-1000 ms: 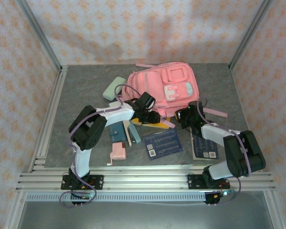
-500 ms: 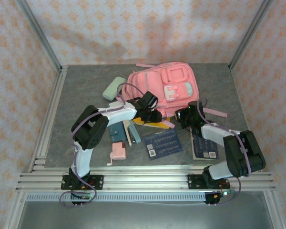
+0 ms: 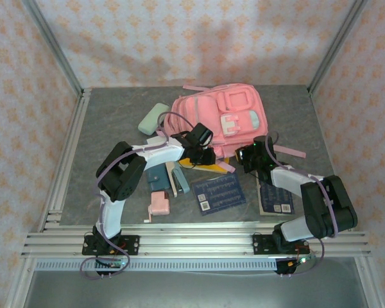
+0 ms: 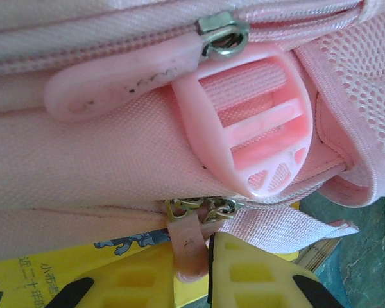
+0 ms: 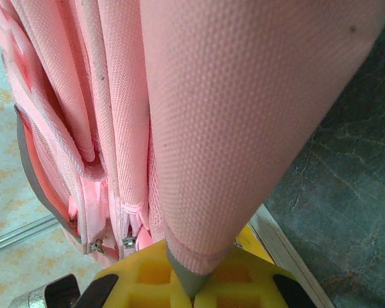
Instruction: Pack books, pencil case, and school supplies into a backpack
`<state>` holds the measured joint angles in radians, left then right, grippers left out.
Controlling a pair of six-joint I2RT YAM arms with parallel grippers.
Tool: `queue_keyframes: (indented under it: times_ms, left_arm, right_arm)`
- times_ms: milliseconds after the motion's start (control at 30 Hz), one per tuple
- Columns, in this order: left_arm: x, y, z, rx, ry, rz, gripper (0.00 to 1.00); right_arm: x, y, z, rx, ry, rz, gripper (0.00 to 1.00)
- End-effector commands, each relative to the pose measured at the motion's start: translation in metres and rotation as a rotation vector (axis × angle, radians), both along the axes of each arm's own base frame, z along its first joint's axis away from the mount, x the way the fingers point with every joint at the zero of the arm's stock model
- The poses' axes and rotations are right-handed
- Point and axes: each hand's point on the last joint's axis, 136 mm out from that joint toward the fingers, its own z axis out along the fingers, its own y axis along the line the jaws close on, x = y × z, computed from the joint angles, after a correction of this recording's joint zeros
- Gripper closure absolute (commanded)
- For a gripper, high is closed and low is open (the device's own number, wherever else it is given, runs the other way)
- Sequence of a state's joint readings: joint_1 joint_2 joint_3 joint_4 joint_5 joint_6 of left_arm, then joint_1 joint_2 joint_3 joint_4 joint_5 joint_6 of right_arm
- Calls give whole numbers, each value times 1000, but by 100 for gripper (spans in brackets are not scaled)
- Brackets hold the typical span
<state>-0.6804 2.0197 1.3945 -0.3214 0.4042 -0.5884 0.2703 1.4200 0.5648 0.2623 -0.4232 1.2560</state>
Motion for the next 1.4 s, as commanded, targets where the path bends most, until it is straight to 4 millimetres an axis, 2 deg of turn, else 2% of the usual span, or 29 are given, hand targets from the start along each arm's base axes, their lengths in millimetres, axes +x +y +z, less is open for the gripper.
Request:
queue_keyframes:
  times_ms: [0,233,533,700,733,900,1100,1367]
  left_arm:
    - [3,10,-1,37,-19,7,86]
    - [4,24,4,51,-29,21,94]
    - [3,49,9,99,-39,20,96]
    - [0,62,4,133,-21,30,97]
    - [1,64,13,128,-38,35,98]
    - [3,79,17,161,-40,66,100]
    - [4,107,26,228,-54,126,100]
    - [3,116,66,240,-132,108,100]
  right_arm:
    - [6,5,21,17,-82,18,100]
    - [2,1,16,-34,-71,30,100]
    - [-4,-19,12,-217,-24,52,100]
    - [-3,-26,8,-266,-1,67,100]
    - [-3,-26,8,-276,4,73,100]
    - [-3,-32,8,-345,21,104,100]
    - [-3,-58,10,-501,77,98,100]
    - [17,-86,8,-516,144,66,100]
